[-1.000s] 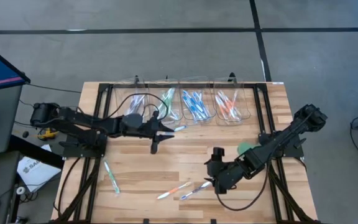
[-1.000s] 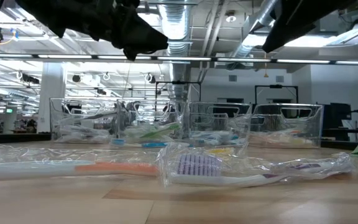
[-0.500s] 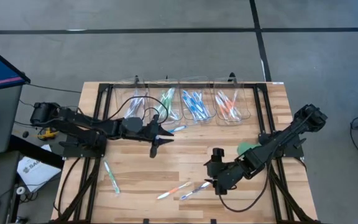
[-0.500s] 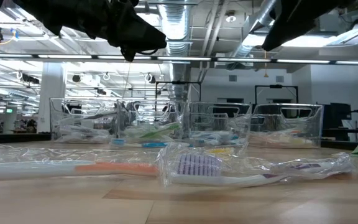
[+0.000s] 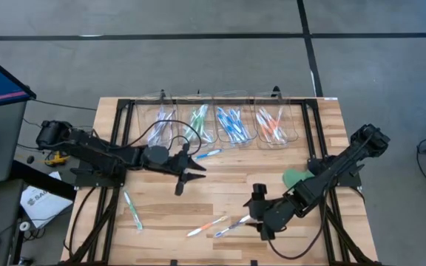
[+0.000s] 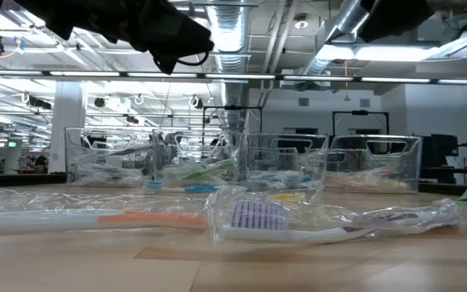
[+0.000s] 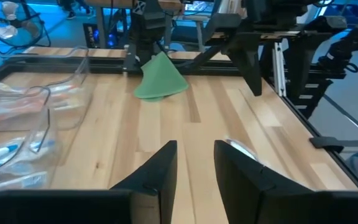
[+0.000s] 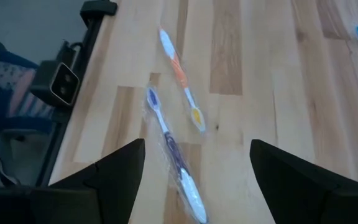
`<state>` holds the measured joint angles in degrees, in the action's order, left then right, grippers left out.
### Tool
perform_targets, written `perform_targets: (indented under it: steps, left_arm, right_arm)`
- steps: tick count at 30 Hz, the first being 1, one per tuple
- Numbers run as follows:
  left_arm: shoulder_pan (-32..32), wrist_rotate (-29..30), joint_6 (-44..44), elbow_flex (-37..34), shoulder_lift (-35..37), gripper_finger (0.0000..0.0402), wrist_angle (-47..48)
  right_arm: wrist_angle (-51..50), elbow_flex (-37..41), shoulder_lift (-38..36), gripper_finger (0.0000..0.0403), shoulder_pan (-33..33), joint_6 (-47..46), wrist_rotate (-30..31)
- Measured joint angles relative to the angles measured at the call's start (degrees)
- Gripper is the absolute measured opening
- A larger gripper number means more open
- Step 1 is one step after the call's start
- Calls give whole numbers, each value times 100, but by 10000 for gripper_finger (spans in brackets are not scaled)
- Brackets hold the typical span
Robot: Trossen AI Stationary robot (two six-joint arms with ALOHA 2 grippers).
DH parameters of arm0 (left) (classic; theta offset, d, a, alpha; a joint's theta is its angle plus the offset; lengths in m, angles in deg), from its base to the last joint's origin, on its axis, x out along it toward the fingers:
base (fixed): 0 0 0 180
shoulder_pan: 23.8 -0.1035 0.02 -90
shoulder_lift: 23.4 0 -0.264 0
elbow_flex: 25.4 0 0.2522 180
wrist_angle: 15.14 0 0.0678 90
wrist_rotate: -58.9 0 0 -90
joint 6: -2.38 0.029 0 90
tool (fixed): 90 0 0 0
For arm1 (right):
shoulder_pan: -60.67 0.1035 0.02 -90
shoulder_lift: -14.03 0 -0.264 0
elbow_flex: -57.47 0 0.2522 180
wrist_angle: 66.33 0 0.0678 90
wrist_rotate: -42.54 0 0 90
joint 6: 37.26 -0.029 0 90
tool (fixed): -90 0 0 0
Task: Pick & Place Toothbrushes
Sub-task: Put the purple toothbrush into the left transparent bin
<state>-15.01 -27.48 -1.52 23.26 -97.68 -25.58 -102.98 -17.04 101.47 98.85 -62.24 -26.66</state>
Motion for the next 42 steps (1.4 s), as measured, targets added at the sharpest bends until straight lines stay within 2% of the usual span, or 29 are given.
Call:
perform_targets:
  steps: [18, 26, 32, 36, 42]
  left_arm:
    - [49, -4, 0, 0, 0, 100, 18]
    - [400, -191, 361, 0, 0, 100, 20]
    - [479, -125, 346, 0, 0, 100, 20]
    - [480, -127, 198, 0, 0, 100, 51]
    - [520, -129, 17, 0, 0, 100, 251]
  right_arm:
    - [124, 0, 0, 286, -5, 235, 18]
    - [1264, 0, 2, 286, 88, 1340, 203]
    - [1416, 0, 2, 286, 87, 1315, 221]
    - [1934, -29, 2, 286, 56, 1628, 222]
    - [1873, -211, 2, 286, 80, 1904, 221]
